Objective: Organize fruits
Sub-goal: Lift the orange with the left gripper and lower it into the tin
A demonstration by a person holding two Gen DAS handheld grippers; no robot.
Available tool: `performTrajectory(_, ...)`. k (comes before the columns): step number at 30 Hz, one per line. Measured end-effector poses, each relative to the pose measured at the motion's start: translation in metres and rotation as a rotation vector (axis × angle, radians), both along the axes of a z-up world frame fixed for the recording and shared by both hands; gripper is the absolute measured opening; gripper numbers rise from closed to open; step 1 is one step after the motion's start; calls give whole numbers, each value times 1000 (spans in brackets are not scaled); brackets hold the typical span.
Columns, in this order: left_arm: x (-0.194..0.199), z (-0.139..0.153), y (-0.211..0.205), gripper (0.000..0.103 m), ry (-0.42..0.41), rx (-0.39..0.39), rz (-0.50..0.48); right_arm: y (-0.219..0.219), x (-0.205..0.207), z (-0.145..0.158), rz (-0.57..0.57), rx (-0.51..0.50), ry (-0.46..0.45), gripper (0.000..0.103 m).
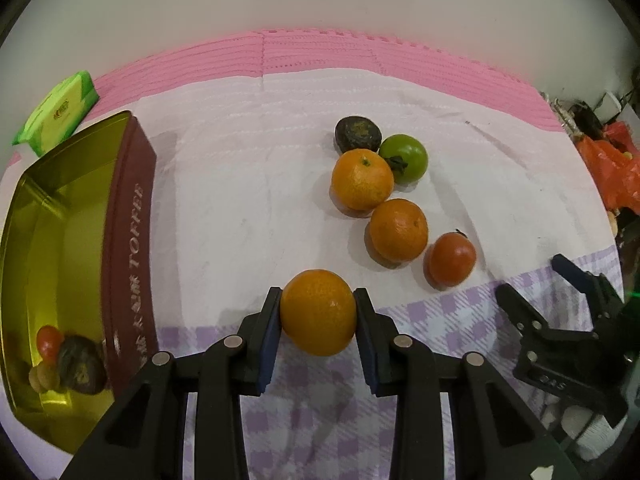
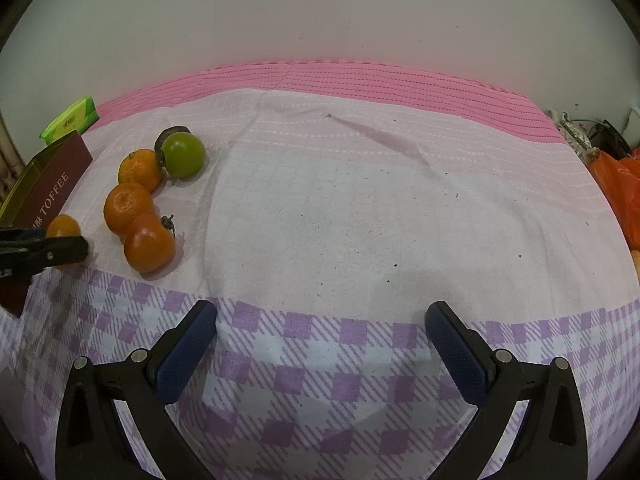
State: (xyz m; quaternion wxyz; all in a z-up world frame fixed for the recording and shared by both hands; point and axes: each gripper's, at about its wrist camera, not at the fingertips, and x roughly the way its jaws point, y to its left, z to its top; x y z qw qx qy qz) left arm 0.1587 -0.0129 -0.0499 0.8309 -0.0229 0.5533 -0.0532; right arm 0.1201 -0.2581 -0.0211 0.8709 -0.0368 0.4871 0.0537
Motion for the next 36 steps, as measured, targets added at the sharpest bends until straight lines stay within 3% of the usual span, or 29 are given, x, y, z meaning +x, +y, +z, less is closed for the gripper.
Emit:
performTrajectory(9, -21, 35, 11, 31, -56, 8, -12, 0, 0, 0, -1, 0, 0, 103)
performTrajectory(16, -29, 53, 42, 31, -74, 14, 47, 0, -1, 0, -1, 0, 0, 103)
performTrajectory(29, -49, 47, 124, 31, -36, 65, 208, 0, -1, 0, -3, 0, -1, 103)
performTrajectory(36, -56, 41, 149, 31, -19, 81, 260, 0, -1, 0, -2, 0, 0, 103)
